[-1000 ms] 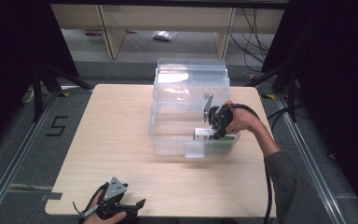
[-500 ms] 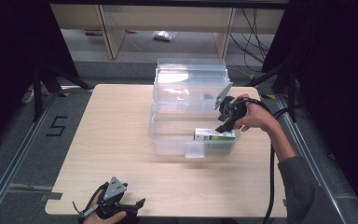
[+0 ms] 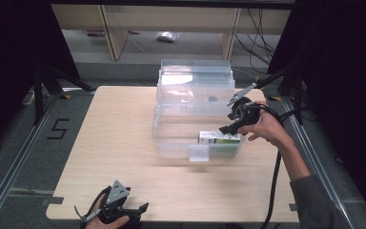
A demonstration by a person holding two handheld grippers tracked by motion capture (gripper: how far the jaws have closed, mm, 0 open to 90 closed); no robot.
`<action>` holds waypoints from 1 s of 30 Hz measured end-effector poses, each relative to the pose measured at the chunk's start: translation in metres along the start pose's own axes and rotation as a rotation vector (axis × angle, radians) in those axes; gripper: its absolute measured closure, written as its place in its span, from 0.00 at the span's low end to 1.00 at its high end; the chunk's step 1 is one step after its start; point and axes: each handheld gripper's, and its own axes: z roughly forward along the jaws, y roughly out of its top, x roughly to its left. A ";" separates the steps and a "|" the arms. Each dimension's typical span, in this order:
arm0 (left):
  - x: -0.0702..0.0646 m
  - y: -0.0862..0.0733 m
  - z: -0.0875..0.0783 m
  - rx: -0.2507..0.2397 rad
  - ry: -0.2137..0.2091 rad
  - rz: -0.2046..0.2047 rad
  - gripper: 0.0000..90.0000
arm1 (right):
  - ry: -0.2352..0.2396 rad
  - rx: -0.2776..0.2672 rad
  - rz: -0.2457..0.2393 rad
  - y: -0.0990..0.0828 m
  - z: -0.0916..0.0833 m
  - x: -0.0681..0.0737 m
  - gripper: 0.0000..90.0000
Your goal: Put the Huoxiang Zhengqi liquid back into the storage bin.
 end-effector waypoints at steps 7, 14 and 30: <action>0.000 0.000 0.000 0.000 0.001 0.000 0.17 | -0.003 -0.063 0.095 -0.013 -0.006 0.005 0.31; 0.000 0.000 0.000 0.000 0.002 -0.002 0.17 | -0.029 -0.131 0.147 -0.022 -0.010 0.010 0.27; -0.001 0.000 0.001 -0.008 0.000 -0.006 0.17 | -0.051 -0.178 0.217 -0.036 -0.018 0.020 0.26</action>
